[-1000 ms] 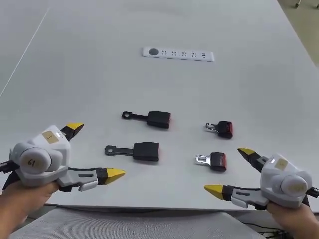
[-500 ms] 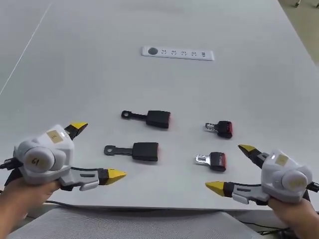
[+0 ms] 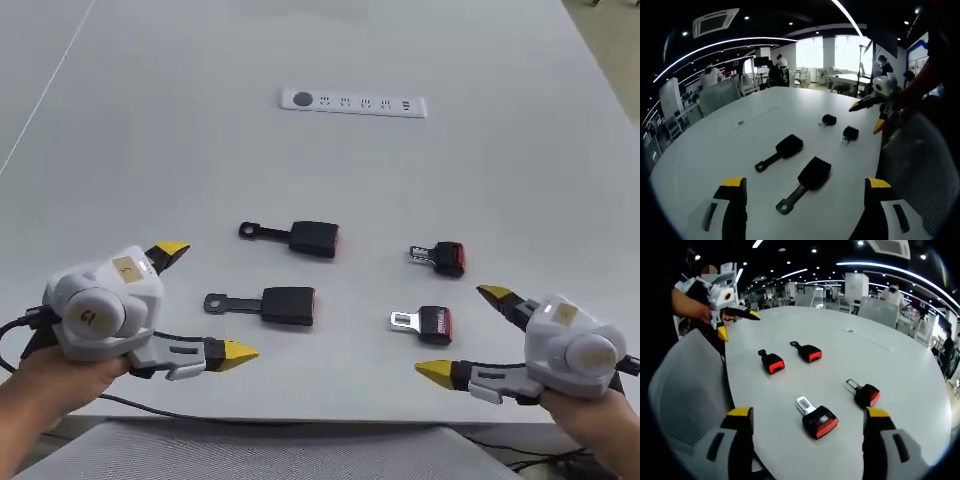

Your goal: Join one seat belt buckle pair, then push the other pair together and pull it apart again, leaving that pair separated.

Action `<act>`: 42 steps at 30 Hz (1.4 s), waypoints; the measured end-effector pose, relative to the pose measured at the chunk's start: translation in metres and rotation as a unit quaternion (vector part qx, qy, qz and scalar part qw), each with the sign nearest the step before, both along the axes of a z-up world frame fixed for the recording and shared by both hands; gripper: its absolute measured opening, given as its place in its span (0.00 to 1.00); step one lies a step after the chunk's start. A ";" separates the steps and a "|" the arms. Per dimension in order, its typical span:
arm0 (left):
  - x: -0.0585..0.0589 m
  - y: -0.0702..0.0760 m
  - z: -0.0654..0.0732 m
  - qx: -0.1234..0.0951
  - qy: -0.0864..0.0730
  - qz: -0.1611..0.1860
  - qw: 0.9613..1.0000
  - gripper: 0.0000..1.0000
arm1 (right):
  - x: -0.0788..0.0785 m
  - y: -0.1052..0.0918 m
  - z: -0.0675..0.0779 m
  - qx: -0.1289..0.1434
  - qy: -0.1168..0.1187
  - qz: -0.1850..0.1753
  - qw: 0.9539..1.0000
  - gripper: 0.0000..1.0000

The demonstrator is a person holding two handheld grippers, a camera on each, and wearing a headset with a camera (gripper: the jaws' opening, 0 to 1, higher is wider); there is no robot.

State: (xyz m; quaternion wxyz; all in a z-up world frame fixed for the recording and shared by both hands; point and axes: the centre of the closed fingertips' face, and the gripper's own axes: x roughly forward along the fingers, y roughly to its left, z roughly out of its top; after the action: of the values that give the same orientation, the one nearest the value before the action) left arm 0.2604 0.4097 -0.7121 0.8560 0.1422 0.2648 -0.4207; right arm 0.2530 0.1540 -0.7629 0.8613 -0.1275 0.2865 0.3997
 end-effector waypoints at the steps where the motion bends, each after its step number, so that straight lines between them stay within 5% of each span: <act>1: 0.000 -0.001 -0.001 0.003 0.000 -0.003 1.000 0.99 | 0.000 0.000 -0.001 -0.001 0.001 0.002 1.000 0.92; 25: 0.025 -0.022 -0.041 0.038 0.031 -0.062 0.997 0.96 | 0.015 -0.003 -0.028 -0.016 0.036 0.050 0.998 0.87; 42: 0.036 -0.044 -0.073 0.058 0.064 -0.109 0.990 0.89 | 0.013 -0.008 -0.051 -0.038 0.085 0.111 0.989 0.71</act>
State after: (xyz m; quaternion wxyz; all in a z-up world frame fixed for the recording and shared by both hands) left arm 0.2964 0.3658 -0.7853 0.7767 0.1922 0.3259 -0.5036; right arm 0.2665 0.1462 -0.8143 0.7788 -0.1567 0.3579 0.4908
